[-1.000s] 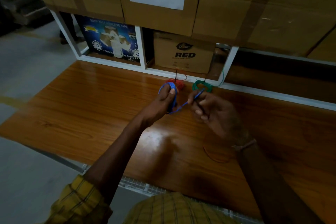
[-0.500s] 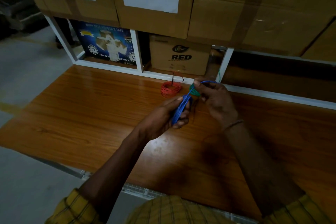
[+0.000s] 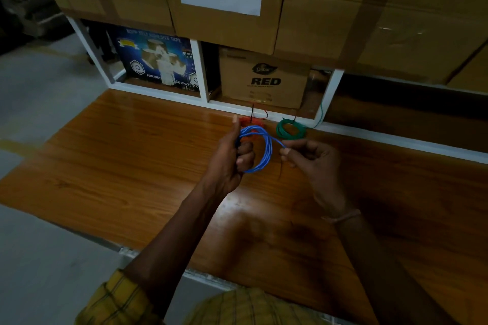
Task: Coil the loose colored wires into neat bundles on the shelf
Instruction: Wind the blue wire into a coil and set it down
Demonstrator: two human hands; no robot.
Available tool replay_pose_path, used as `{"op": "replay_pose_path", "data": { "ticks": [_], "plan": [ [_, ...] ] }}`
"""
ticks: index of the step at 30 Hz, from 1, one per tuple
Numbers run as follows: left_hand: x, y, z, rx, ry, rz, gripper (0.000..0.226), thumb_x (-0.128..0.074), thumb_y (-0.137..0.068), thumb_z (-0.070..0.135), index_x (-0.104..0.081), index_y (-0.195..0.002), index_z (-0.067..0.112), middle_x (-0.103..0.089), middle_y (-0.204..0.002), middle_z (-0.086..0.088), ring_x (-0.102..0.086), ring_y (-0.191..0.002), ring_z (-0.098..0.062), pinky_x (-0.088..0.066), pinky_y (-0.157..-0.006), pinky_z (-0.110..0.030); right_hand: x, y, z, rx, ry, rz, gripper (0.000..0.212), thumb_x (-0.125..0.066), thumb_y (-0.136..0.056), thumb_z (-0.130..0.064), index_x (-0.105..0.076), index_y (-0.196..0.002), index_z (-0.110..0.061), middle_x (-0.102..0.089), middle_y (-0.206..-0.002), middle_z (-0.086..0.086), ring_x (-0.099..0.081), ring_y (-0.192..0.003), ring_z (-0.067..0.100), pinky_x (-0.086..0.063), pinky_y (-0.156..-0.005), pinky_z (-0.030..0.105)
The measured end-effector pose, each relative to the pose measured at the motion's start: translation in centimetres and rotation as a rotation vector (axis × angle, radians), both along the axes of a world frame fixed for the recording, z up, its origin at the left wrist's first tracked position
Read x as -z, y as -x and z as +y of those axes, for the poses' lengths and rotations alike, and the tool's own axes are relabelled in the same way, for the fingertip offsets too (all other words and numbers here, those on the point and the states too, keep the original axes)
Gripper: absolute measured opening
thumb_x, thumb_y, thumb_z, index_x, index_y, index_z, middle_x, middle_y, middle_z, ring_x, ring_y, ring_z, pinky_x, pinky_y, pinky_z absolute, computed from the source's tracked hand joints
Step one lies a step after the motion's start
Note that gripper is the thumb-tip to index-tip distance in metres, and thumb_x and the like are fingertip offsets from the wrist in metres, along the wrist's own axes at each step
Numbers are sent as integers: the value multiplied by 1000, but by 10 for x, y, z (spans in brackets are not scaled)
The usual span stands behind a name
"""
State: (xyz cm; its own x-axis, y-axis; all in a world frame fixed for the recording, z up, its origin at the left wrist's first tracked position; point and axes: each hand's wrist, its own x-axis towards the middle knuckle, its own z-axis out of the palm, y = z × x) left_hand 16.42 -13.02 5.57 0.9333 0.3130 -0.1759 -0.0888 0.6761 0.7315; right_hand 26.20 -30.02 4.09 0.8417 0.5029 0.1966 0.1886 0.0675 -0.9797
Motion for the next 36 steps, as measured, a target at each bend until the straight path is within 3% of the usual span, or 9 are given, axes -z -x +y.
{"op": "replay_pose_path", "data": {
  "ticks": [6,10,13,18,23,26,29,33,36],
  "plan": [
    [9,-8,-13,62,-188,110,57,-43,-97,71,-58,-98,17,-28,-53,8,-25,-40,-6,-11,-45,-27,6,-10,-3,125,-15,-1,15,-78,-88,-8,-78,-100,-18,-79,-96,-1,-76,-92,17,-61,-80,30],
    [16,-18,-22,58,-222,60,41,-49,-103,56,-61,-95,16,-31,-54,6,-27,-40,-8,-15,-41,-25,8,-24,-9,104,37,-38,17,-77,-90,-9,-77,-99,-23,-79,-98,-2,-75,-96,18,-61,-86,38],
    [18,-24,-23,39,-212,25,35,-46,-110,44,-58,-101,13,-34,-55,6,-31,-40,-8,-24,-37,-21,12,-27,-16,51,41,14,15,-77,-89,-9,-77,-102,-17,-79,-98,1,-75,-93,16,-59,-79,31],
    [24,-34,-33,5,-198,25,35,-44,-112,41,-53,-87,19,-34,-53,6,-31,-39,-8,-26,-37,-20,21,-23,-25,4,24,76,15,-73,-93,-11,-75,-107,-9,-78,-103,4,-74,-94,15,-56,-73,22],
    [41,-36,-47,-42,-142,105,39,-45,-112,42,-51,-79,21,-31,-51,7,-30,-39,-7,-19,-41,-23,34,-16,-31,-6,-28,247,23,-78,-88,-17,-74,-109,-8,-77,-105,10,-75,-99,26,-62,-83,39],
    [60,-36,-56,-75,-84,193,43,-47,-110,44,-47,-74,20,-27,-50,6,-28,-37,-7,-18,-41,-23,48,-9,-33,53,68,214,22,-85,-81,-11,-74,-100,-11,-78,-98,6,-76,-91,21,-62,-78,36],
    [77,-33,-61,-113,-55,261,39,-51,-108,47,-45,-79,21,-27,-56,5,-32,-42,-8,-25,-39,-21,61,-6,-36,75,67,231,19,-84,-81,-6,-75,-97,-9,-79,-94,7,-76,-91,26,-62,-80,39],
    [85,-30,-63,-169,-146,360,39,-50,-108,48,-49,-84,17,-32,-59,3,-44,-51,-10,-30,-43,-21,72,-4,-32,113,90,214,17,-82,-83,-4,-77,-99,-5,-79,-92,5,-76,-89,17,-60,-76,26],
    [84,-33,-61,-150,-199,314,42,-48,-109,46,-46,-78,18,-34,-60,4,-39,-52,-11,-29,-46,-22,76,-10,-25,180,90,253,15,-80,-83,1,-77,-97,-2,-79,-89,4,-75,-82,9,-57,-72,20]
  ]
}}
